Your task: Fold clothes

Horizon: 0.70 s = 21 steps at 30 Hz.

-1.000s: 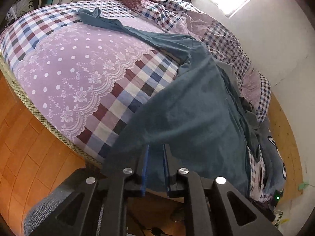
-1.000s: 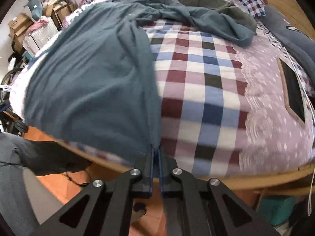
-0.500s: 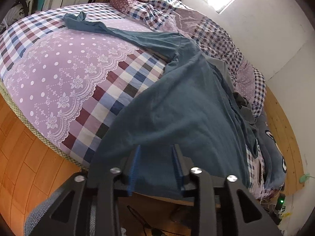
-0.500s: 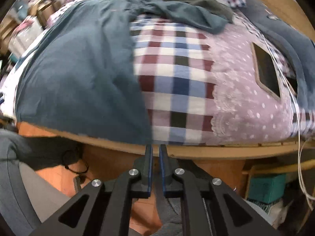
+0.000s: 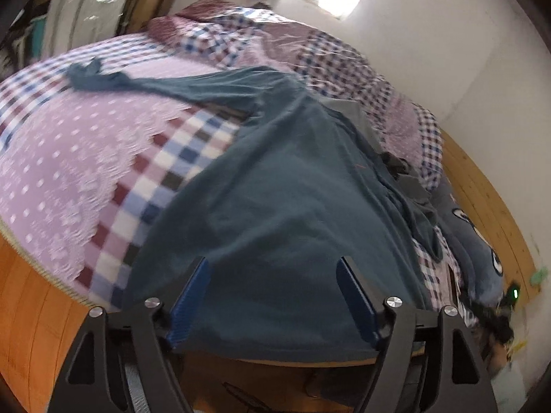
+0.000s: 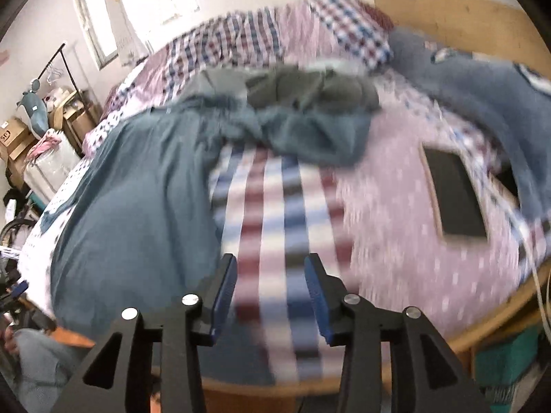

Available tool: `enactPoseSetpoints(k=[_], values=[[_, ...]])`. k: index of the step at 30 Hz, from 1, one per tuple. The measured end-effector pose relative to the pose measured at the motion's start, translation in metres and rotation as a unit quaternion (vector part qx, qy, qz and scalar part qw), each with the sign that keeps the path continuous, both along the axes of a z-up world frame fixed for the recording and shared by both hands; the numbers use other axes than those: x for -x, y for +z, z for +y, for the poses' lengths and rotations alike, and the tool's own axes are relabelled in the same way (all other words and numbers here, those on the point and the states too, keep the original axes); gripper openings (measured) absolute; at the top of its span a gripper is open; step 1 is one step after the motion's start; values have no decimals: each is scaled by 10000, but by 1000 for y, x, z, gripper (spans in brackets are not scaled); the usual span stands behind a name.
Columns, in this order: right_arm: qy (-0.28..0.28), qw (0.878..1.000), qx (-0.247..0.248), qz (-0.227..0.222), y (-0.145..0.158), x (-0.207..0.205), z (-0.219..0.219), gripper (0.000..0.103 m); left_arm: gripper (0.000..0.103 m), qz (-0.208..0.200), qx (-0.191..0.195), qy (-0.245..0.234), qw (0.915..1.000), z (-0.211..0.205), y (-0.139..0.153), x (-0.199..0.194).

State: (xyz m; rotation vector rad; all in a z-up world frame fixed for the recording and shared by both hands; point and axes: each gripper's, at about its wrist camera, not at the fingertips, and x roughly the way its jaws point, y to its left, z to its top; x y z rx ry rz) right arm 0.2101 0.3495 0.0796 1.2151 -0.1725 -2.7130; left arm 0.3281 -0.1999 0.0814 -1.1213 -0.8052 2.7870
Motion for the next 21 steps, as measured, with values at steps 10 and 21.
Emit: enactPoseSetpoints(k=[10, 21], values=[[42, 9953, -777, 573, 2, 102, -19, 46, 85, 257, -45, -987, 9948, 72, 2, 49], [-546, 9967, -563, 186, -31, 195, 19, 54, 86, 441, -359, -1924, 9797, 158, 8, 149]])
